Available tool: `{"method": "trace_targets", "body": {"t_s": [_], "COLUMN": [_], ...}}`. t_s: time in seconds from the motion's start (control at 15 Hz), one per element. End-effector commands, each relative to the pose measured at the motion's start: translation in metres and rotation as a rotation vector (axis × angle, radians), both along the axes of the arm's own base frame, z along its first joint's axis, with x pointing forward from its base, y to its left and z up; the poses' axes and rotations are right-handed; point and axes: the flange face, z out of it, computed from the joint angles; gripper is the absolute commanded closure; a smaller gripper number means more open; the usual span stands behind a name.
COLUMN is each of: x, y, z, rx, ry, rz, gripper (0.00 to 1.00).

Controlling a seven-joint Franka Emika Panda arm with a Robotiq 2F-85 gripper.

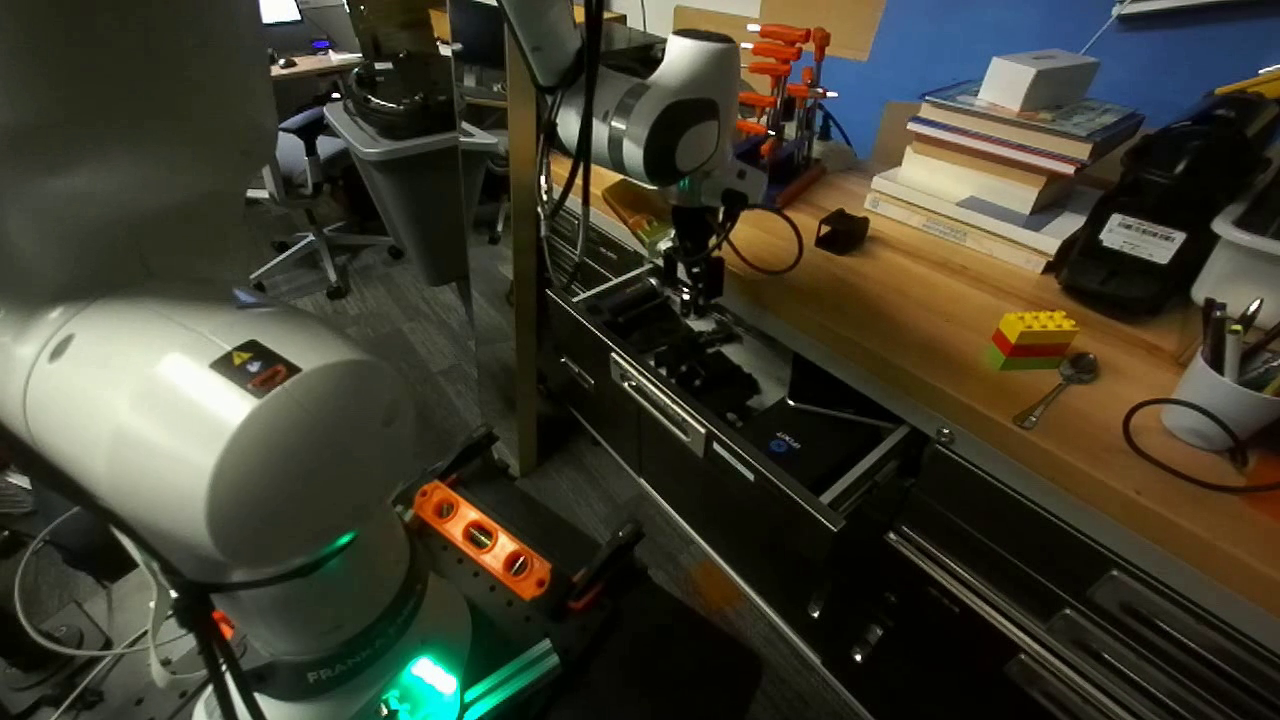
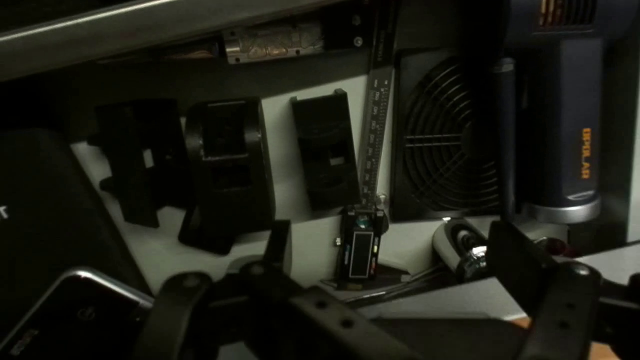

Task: Place the black objects inside the open drawer, push the drawer closed

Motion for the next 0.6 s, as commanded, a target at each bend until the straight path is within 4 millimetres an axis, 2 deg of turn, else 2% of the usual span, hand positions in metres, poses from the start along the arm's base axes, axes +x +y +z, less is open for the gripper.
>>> {"method": "trace_targets", "body": {"t_s": [0.0,0.27,0.53], "x": [0.009,0.04,0.083], "y": [0.0,-0.003,-0.022], "z": [0.05,0.084,0.107], "rx": [-0.032,-0.08,-0.136], "ry": [-0.025,-0.081,-0.133], "rz": [0.001,0.031,0.064], "gripper": [0.0,0.0,0.0]}}
